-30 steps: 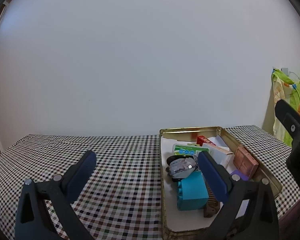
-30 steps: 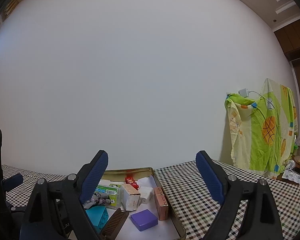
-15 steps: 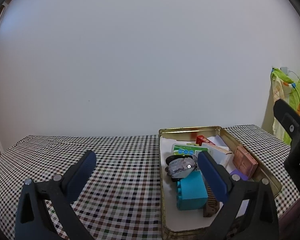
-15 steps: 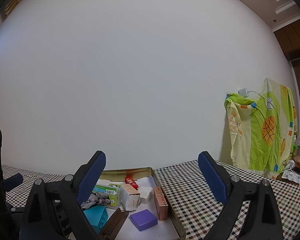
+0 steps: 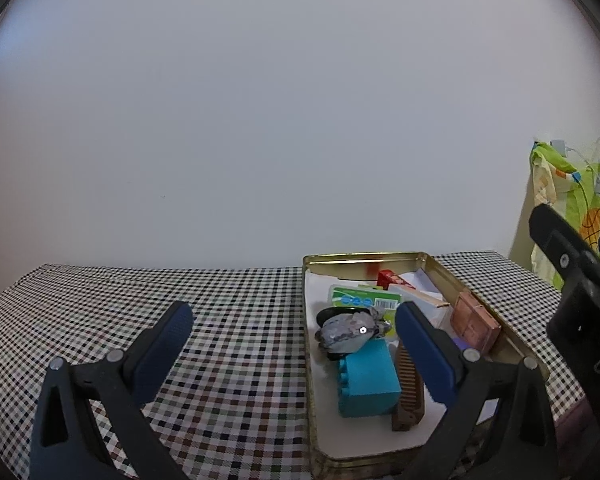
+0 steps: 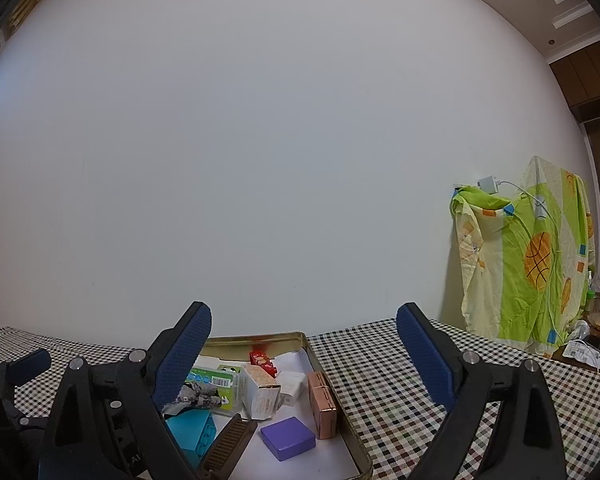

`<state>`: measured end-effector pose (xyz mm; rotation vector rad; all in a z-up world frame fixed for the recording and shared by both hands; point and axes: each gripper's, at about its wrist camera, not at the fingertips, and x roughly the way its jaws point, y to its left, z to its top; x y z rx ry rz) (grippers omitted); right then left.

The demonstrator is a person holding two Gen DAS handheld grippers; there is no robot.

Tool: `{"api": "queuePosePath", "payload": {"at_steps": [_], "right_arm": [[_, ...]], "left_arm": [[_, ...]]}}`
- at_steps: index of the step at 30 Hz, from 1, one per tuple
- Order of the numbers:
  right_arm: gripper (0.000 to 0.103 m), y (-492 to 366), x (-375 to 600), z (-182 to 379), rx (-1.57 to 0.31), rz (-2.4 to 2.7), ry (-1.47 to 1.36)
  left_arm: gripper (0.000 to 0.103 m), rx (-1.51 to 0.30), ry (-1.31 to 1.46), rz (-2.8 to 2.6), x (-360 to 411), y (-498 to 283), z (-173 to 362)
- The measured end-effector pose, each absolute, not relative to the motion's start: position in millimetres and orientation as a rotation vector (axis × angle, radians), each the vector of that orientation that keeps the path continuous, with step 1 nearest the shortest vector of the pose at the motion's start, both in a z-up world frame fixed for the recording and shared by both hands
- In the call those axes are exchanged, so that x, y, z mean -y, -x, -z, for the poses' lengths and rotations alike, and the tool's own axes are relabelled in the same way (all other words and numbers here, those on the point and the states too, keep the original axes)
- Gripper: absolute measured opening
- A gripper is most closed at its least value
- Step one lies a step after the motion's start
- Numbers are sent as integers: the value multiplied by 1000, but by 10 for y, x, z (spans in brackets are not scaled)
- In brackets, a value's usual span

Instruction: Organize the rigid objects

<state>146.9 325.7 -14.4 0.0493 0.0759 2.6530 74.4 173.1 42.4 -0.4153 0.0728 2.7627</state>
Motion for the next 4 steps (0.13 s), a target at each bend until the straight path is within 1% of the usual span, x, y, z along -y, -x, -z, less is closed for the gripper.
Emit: {"api": "queuePosePath", "payload": {"at_steps": [4], "right_arm": [[96,-1452,-3277,153,-80,-2651,-44]], "left_arm": [[103,-86,424,-2764,-1749,-726,-422]]}}
